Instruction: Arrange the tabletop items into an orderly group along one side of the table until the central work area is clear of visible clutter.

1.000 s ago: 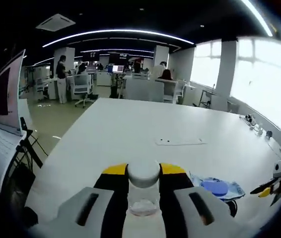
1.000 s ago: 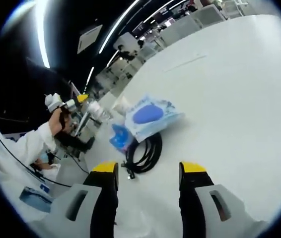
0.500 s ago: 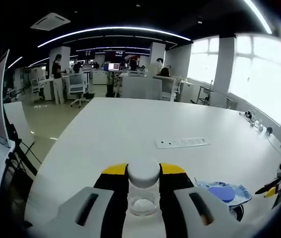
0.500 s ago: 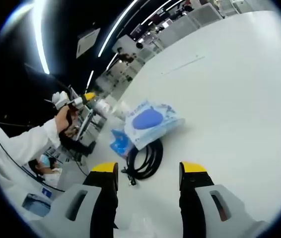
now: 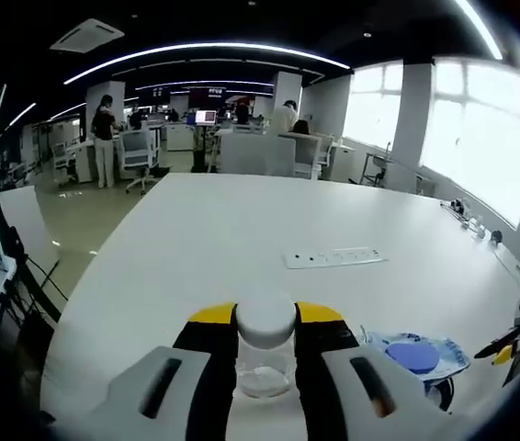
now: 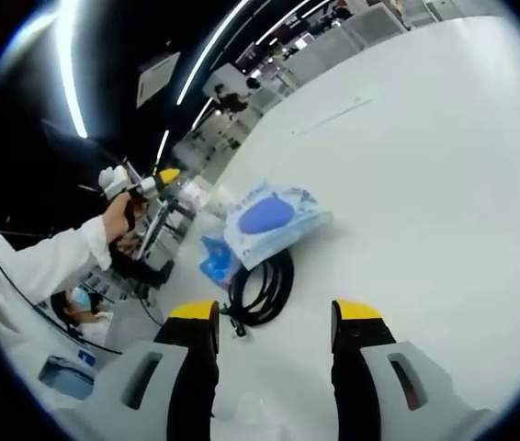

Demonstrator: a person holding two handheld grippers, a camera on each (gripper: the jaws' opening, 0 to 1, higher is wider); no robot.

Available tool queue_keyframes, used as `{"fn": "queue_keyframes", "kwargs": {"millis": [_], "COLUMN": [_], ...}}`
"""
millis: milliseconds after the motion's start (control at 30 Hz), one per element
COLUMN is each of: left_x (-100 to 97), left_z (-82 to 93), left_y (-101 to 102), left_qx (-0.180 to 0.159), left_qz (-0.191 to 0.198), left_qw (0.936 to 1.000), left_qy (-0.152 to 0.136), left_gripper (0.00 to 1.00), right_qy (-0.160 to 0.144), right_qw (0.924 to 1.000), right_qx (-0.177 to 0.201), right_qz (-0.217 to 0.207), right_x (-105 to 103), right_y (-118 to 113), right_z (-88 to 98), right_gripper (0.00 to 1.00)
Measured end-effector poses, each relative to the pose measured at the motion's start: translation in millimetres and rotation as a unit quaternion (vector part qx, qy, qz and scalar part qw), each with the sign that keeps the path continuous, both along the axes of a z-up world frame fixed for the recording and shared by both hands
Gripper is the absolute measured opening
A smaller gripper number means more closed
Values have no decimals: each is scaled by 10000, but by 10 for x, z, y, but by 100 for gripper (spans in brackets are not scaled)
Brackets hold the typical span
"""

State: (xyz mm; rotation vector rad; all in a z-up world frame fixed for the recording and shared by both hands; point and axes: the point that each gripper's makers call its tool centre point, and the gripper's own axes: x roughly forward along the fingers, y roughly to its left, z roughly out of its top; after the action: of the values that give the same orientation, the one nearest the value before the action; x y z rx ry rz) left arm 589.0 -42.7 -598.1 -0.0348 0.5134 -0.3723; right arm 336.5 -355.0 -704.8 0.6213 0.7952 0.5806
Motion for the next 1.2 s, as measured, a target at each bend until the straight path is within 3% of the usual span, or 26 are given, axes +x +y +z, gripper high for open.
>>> {"fn": "queue_keyframes", "kwargs": {"millis": [233,467,1000,1200], "left_x": [-10,-23,-47,-21], "left_z": [-81,-91,-90,-80], "left_y": [-55,-121,-154,-128], "left_qx": [131,43,26,-89], "left_qz": [-144,-282,-542,-444], "left_qw": [9998,9996,9982,9984], "left_qy": [50,28,-268,-348], "left_gripper": [21,21,21,22], "right_qy": [-36,-20,15,14], "right_qw": [10000,10000,10000,9999], "right_qx": [47,47,36,15], "right_qz": [8,59,75,104], "right_x": [23,8,2,-17], "right_y": [36,65,59,91], "right_z": [31,30,-3,-3], "right_gripper": [47,47,47,47]}}
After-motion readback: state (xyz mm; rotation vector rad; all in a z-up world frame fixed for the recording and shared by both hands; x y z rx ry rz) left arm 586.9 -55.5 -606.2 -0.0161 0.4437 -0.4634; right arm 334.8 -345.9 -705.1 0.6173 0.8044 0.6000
